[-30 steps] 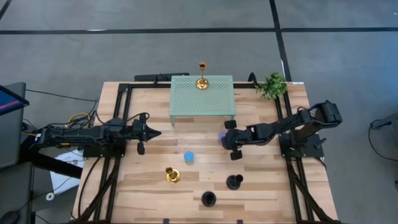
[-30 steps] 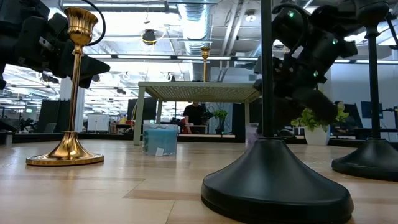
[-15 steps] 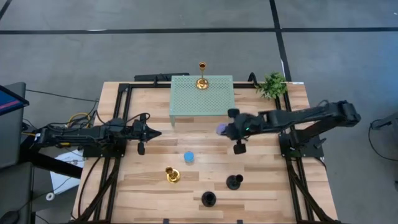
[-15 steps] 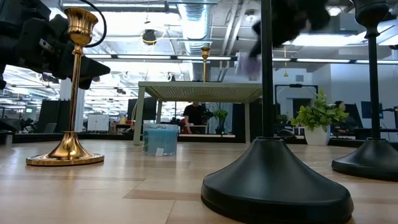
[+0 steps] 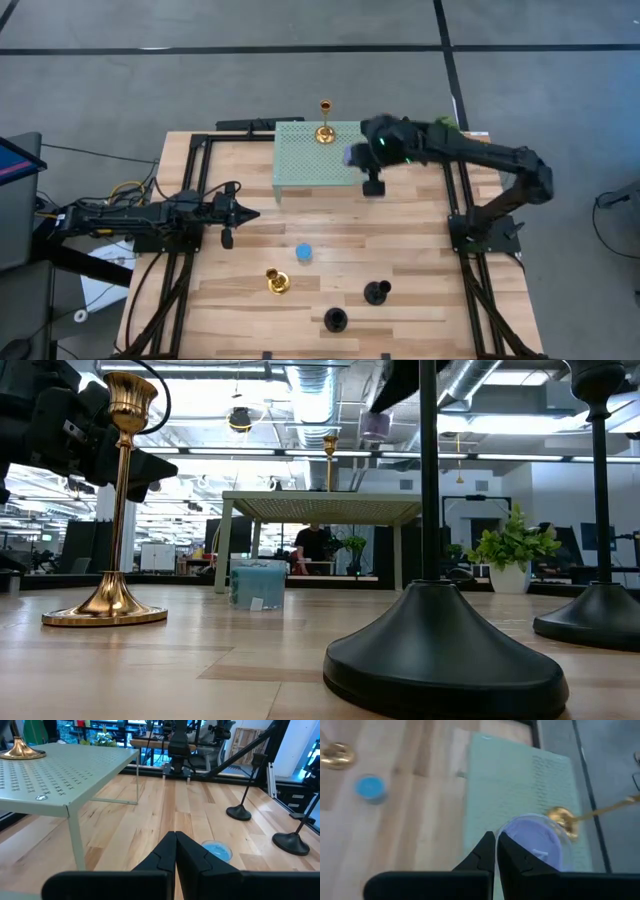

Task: Pick & Place candle stick holders
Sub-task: Put the purple scented candle on the shelf, then put the right black candle holder on the shelf

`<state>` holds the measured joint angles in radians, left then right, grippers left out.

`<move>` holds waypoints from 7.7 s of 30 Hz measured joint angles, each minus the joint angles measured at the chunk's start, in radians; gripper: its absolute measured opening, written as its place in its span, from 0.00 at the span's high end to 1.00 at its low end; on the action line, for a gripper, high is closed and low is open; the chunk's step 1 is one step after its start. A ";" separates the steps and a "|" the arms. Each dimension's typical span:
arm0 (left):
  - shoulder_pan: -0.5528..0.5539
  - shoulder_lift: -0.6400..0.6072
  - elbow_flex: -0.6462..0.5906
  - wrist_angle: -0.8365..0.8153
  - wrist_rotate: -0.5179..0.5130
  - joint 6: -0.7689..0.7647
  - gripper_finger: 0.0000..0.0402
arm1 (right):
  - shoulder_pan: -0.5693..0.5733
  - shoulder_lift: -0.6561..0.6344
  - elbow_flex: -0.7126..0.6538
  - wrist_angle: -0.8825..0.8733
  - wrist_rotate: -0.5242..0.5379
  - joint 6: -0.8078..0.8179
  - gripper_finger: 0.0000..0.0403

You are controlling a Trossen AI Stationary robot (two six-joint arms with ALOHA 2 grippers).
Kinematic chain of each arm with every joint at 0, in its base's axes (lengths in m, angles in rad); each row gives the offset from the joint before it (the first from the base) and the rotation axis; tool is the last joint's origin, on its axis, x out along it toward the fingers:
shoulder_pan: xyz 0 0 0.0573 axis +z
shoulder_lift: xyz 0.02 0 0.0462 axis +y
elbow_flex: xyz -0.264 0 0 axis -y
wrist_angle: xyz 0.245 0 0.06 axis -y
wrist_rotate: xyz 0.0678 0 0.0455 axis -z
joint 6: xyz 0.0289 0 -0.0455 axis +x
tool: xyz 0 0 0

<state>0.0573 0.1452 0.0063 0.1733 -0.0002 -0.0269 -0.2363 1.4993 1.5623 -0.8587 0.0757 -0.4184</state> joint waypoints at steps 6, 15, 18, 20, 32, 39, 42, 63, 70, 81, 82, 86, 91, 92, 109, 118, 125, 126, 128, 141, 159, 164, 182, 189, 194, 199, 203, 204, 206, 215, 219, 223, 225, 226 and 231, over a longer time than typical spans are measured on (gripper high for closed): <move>0.000 0.000 0.000 0.001 0.000 0.000 0.98 | -0.161 0.105 0.068 -0.008 -0.070 -0.026 1.00; 0.000 0.000 0.000 0.005 0.000 0.000 0.98 | -0.298 0.179 0.068 0.012 -0.157 -0.019 1.00; 0.000 0.000 0.000 0.007 0.000 0.000 0.98 | -0.323 0.200 0.068 0.026 -0.195 -0.016 1.00; 0.000 0.000 0.000 0.008 0.000 0.000 0.98 | -0.334 0.213 0.068 0.025 -0.209 -0.010 1.00; 0.000 0.000 0.000 0.010 0.000 0.000 0.98 | -0.382 0.224 0.068 0.010 -0.210 0.050 1.00; 0.000 0.000 0.000 0.012 0.000 0.000 0.98 | -0.387 0.224 0.036 0.005 -0.212 0.066 1.00; 0.000 0.000 0.000 0.012 0.000 0.000 0.98 | -0.387 0.224 0.019 0.005 -0.239 0.069 1.00; 0.000 0.000 0.000 0.016 0.000 0.000 0.98 | -0.373 0.224 0.019 0.010 -0.262 0.071 1.00; 0.000 0.000 0.000 0.018 0.000 0.000 0.98 | -0.373 0.224 0.019 0.007 -0.262 0.079 0.99; 0.000 0.000 0.000 0.020 0.000 0.000 0.98 | -0.373 0.224 0.020 0.008 -0.261 0.079 0.89; 0.000 0.000 0.000 0.019 0.000 0.000 0.98 | -0.373 0.224 0.020 0.008 -0.261 0.079 0.89; 0.000 0.000 0.000 0.020 0.000 0.000 0.98 | -0.373 0.222 0.020 0.012 -0.261 0.079 0.88; 0.000 0.000 0.000 0.020 0.000 0.000 0.98 | -0.359 0.184 0.020 0.007 -0.261 0.079 0.88; 0.000 0.000 0.000 0.020 0.000 0.000 0.98 | -0.353 0.171 0.020 0.004 -0.261 0.079 0.88; 0.000 0.000 0.000 0.020 0.000 0.000 0.98 | -0.127 -0.153 0.021 -0.251 -0.261 0.159 0.88; 0.000 0.000 0.000 0.020 0.000 0.000 0.98 | 0.060 -0.232 0.021 -0.334 -0.259 0.218 0.88; 0.000 0.000 0.000 0.020 0.000 0.000 0.98 | 0.181 -0.312 -0.125 -0.232 -0.256 0.226 0.93; 0.000 0.000 0.000 0.020 0.000 0.000 0.98 | 0.188 -0.335 -0.187 -0.187 -0.254 0.226 0.94; 0.000 0.000 0.000 0.020 0.000 0.000 0.98 | 0.191 -0.388 -0.322 -0.090 -0.251 0.226 0.96; 0.000 0.000 0.000 0.023 0.000 0.000 0.98 | 0.173 -0.615 -1.004 0.631 -0.250 0.399 0.99; 0.000 0.000 0.000 0.064 0.001 -0.011 0.98 | 0.221 -0.756 -1.261 1.027 0.002 0.385 1.00; 0.000 0.000 0.000 0.066 0.059 -0.015 0.98 | 0.221 -0.743 -1.261 1.022 0.115 0.421 1.00; 0.000 0.000 0.000 0.075 0.129 -0.015 0.98 | 0.227 -0.633 -1.260 0.830 -0.142 0.582 1.00; 0.000 0.000 0.000 0.075 0.129 -0.015 0.98 | 0.348 -0.631 -1.260 0.750 -0.275 0.787 0.96; 0.000 0.000 0.000 0.075 0.129 -0.019 0.98 | 0.486 -0.627 -1.260 0.748 -0.234 0.813 0.86; 0.000 0.000 0.000 0.075 0.129 -0.058 0.98 | 0.616 -0.627 -1.260 0.760 -0.119 0.847 0.79; 0.000 0.000 0.000 0.075 0.129 -0.060 0.98 | 0.709 -0.627 -1.260 0.806 -0.010 0.893 0.76; 0.000 0.000 0.000 0.075 0.129 -0.060 0.98 | 0.731 -0.625 -1.260 0.815 0.015 0.907 0.75; 0.000 0.000 0.000 0.075 0.129 -0.061 0.98 | 0.768 -0.605 -1.259 0.826 0.060 0.941 0.74; 0.000 0.000 0.000 0.075 0.129 -0.061 0.98 | 0.864 -0.357 -1.260 1.010 0.182 0.984 0.69; 0.000 0.000 0.000 0.075 0.129 -0.061 0.98 | 0.886 -0.240 -1.260 1.189 0.188 0.939 0.69; 0.000 0.000 0.000 0.075 0.129 -0.061 0.98 | 0.892 -0.124 -1.260 1.316 0.187 0.949 0.69; 0.000 0.000 0.000 0.075 0.129 -0.061 0.98 | 0.892 -0.072 -1.260 1.367 0.187 0.963 0.68; 0.000 0.000 0.000 0.075 0.129 -0.061 0.98 | 0.891 -0.046 -1.260 1.397 0.187 0.966 0.68; 0.000 0.000 0.000 0.075 0.129 -0.061 0.98 | 0.892 0.052 -1.259 1.569 0.122 0.970 0.68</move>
<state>0.0570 0.1452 0.0062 0.2480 0.1287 -0.0875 0.6555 1.5517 0.3034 0.7100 0.1978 0.5513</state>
